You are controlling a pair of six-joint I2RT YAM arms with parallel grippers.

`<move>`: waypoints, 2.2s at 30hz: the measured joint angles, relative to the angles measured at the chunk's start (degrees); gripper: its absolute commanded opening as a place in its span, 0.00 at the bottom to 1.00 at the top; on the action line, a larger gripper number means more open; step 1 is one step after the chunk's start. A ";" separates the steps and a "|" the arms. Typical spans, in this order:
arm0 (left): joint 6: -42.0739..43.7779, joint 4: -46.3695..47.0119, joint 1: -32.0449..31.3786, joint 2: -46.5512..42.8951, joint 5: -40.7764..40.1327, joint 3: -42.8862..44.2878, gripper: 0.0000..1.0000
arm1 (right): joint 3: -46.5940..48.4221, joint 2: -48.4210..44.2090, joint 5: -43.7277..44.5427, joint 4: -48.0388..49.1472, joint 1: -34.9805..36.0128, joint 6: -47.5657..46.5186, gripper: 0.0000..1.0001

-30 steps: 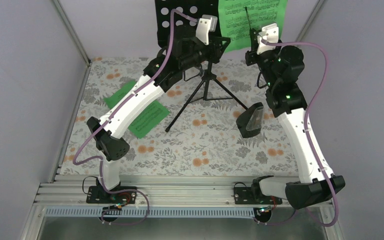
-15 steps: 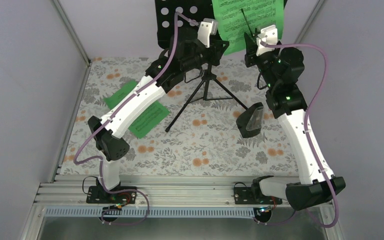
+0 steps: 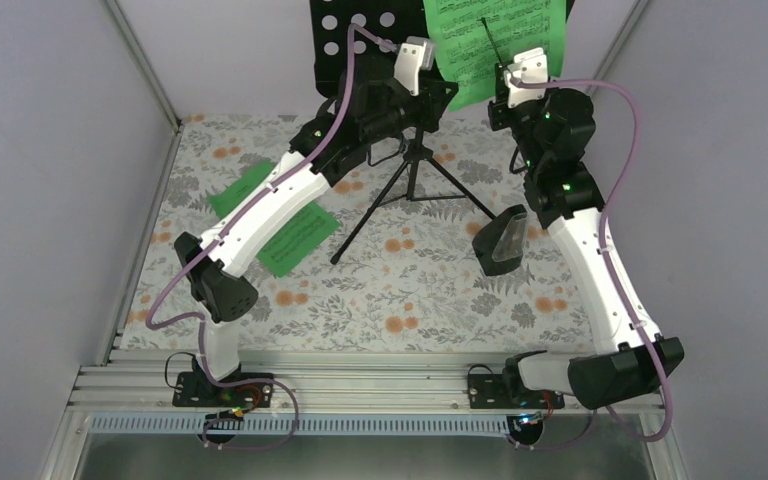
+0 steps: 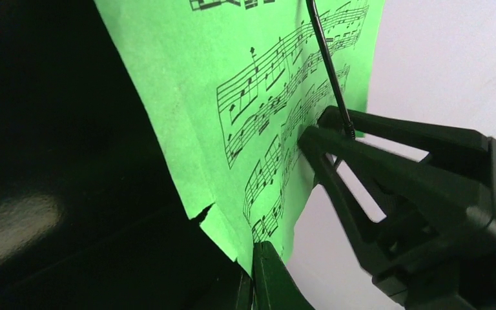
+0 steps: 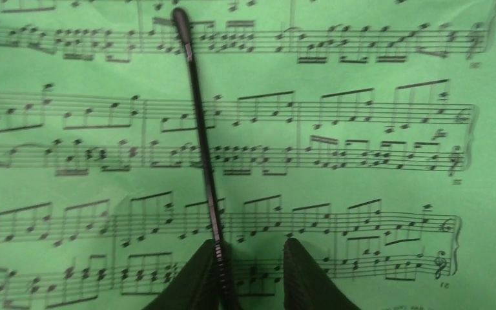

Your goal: Pack up the instrument practice props

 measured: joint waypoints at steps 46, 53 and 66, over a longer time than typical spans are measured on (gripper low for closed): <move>10.54 0.74 1.03 -41.03 10.10 -55.52 0.02 | 0.52 0.52 4.98 3.72 -0.13 14.84 0.31; 4.33 -1.20 2.99 -51.08 10.82 -71.56 0.02 | 0.52 0.48 3.37 3.32 -0.13 16.65 0.80; -4.39 -1.16 21.51 -57.29 15.04 -85.26 0.02 | -3.41 -6.71 3.43 1.88 -0.13 17.62 1.00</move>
